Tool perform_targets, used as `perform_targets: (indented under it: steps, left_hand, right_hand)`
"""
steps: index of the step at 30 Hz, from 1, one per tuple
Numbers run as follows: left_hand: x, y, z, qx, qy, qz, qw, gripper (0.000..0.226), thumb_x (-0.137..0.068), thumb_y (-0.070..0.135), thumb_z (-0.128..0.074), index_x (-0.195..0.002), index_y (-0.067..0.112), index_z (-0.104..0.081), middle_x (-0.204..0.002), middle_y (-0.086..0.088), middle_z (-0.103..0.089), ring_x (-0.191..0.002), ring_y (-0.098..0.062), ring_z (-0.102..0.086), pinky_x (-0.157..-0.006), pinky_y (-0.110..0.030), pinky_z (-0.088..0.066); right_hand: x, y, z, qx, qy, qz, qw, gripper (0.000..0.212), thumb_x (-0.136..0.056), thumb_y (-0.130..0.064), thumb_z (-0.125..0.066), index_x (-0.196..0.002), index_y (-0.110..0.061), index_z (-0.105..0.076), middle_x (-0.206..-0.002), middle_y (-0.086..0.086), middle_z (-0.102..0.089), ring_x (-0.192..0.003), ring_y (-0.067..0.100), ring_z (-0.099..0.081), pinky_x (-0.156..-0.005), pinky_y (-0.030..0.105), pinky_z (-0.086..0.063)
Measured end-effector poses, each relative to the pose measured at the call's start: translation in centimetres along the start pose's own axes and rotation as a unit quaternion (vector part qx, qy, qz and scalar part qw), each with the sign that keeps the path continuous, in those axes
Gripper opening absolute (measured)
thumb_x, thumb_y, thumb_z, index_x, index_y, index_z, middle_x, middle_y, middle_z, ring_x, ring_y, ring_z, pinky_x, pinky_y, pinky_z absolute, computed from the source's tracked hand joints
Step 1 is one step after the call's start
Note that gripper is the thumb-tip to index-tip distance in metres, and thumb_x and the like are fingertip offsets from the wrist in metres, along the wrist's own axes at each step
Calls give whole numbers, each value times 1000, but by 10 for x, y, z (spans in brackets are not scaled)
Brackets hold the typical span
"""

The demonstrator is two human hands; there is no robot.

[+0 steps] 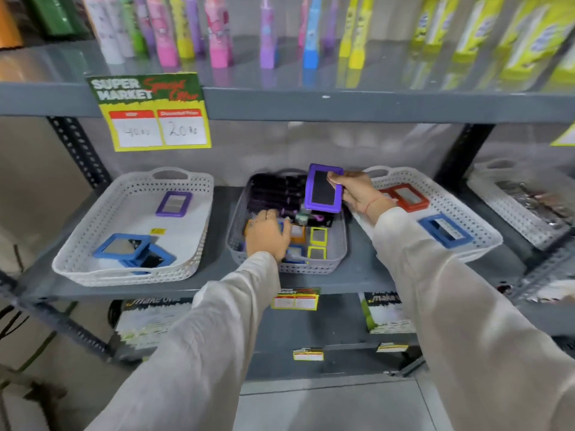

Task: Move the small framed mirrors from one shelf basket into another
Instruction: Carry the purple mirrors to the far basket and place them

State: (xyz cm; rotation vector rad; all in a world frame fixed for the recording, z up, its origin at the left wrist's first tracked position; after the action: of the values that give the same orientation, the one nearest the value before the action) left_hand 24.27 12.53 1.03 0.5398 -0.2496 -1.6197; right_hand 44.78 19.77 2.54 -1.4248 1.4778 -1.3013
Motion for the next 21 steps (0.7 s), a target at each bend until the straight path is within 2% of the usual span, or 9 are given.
perform_targets:
  steps: [4,6,8,10,14,17,19,21]
  left_hand:
    - [-4,58,-32,44,-43,-18,998,40,-96,32,-41,-121,2,-51,-128,-17,-52,-116,-34,-52,-92,-42,-45]
    - [-5,82,-45,50,-53,-21,997,41,-96,32,-41,-121,0,-51,-128,-19,-52,-118,-35,-51,-94,-44,-46]
    - [-3,104,-56,63,-62,-25,996,43,-97,31,-41,-123,-1,-49,-130,-20,-51,-121,-34,-48,-97,-43,-42]
    - [-1,122,-68,83,-67,-36,994,45,-97,30,-41,-129,-2,-46,-135,-20,-48,-127,-32,-43,-102,-40,-37]
    - [4,140,-89,109,-59,-42,991,51,-96,30,-41,-137,-2,-39,-146,-19,-38,-137,-29,-33,-109,-38,-31]
    - [6,149,-98,115,-44,-61,991,62,-91,36,-31,-139,-2,-38,-151,-21,-30,-143,-30,-23,-116,-37,-23]
    - [6,157,-104,128,-39,-72,988,62,-90,34,-30,-140,-2,-36,-153,-22,-26,-144,-33,-18,-119,-39,-18]
    - [4,163,-111,141,-45,-68,987,59,-95,32,-32,-144,-1,-30,-155,-20,-21,-146,-31,-14,-120,-38,-14]
  right_hand:
    - [11,-7,65,28,50,-9,998,19,-91,3,-55,-75,-6,-59,-46,-8,-68,-45,-3,-65,-53,9,-55]
    - [17,-8,96,71,73,-17,995,13,-90,-4,-60,-78,-10,-62,-47,-10,-68,-44,-3,-65,-55,13,-56]
    - [24,-10,124,102,96,-21,990,15,-90,-7,-61,-75,-12,-62,-43,-11,-65,-39,-4,-61,-48,14,-56]
    - [30,-16,145,134,115,-10,984,18,-90,-7,-61,-73,-10,-60,-38,-13,-60,-35,-3,-57,-39,12,-49]
    - [35,-18,184,168,150,-10,974,16,-89,-12,-62,-73,-15,-60,-39,-12,-61,-36,-2,-56,-45,16,-49]
    - [36,-21,204,183,168,-6,969,16,-91,-7,-59,-75,-11,-58,-38,-8,-60,-32,-2,-55,-39,11,-48]
    - [34,-20,211,216,170,-16,961,4,-89,-10,-62,-87,-8,-60,-56,0,-63,-44,5,-59,-47,18,-51]
    - [30,-16,217,252,166,-32,953,12,-86,-15,-66,-95,-9,-60,-80,10,-65,-68,20,-63,-62,28,-52]
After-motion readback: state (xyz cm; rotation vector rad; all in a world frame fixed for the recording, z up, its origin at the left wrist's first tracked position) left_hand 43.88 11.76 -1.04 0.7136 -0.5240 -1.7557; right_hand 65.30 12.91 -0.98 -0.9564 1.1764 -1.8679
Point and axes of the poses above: each hand's wrist, its own x-axis away from the middle knuckle, its own z-axis out of the back of the hand, y = z × x, the point moved 9 cm from there along -x, towards the middle knuckle
